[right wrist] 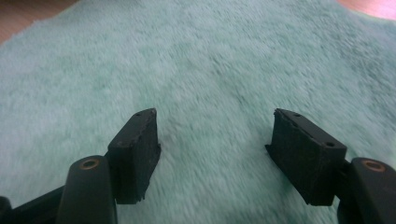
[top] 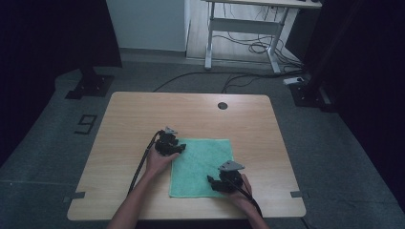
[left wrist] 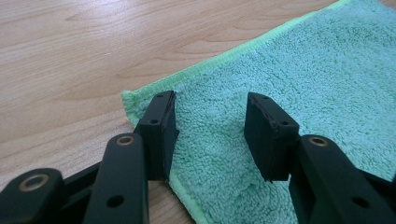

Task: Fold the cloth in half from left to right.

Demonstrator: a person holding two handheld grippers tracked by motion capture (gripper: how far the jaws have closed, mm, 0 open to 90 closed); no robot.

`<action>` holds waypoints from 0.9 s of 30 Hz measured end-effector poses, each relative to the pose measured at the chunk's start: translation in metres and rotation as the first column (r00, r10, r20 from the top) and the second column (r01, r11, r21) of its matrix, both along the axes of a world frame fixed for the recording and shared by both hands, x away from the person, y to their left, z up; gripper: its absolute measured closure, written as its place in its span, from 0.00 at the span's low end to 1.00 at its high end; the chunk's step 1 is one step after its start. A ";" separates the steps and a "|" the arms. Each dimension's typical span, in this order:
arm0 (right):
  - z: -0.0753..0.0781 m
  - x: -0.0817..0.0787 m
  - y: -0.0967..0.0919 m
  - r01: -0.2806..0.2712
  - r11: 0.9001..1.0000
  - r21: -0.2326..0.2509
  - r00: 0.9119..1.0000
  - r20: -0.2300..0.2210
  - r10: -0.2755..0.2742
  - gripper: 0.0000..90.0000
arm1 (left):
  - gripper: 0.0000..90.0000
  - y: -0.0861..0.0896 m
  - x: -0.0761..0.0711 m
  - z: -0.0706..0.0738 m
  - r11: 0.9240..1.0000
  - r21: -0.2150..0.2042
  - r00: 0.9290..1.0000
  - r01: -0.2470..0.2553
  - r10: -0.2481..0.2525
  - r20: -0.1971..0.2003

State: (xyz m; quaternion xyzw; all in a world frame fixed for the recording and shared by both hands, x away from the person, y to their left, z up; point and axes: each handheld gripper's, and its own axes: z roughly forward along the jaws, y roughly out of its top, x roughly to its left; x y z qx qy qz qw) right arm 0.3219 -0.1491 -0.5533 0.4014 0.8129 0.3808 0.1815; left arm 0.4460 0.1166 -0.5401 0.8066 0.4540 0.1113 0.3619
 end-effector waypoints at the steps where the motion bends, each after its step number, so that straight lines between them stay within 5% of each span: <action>1: 0.000 -0.002 -0.004 -0.001 1.000 0.000 1.000 -0.002 0.001 0.36 | 0.60 0.000 0.000 0.000 1.000 -0.004 1.000 0.000 0.000 -0.002; 13: 0.000 -0.019 -0.028 0.006 1.000 0.015 1.000 -0.011 -0.005 0.35 | 0.60 0.002 0.001 0.000 1.000 -0.018 1.000 -0.001 0.001 -0.011; 19: 0.002 -0.019 -0.028 0.014 1.000 0.016 1.000 -0.022 -0.014 0.33 | 0.58 0.000 0.000 0.000 1.000 -0.012 1.000 -0.006 0.006 -0.009; 27: 0.019 -0.024 -0.007 -0.036 0.997 0.069 0.999 0.029 0.034 0.31 | 0.49 -0.001 -0.001 0.001 1.000 -0.031 1.000 0.000 -0.001 -0.014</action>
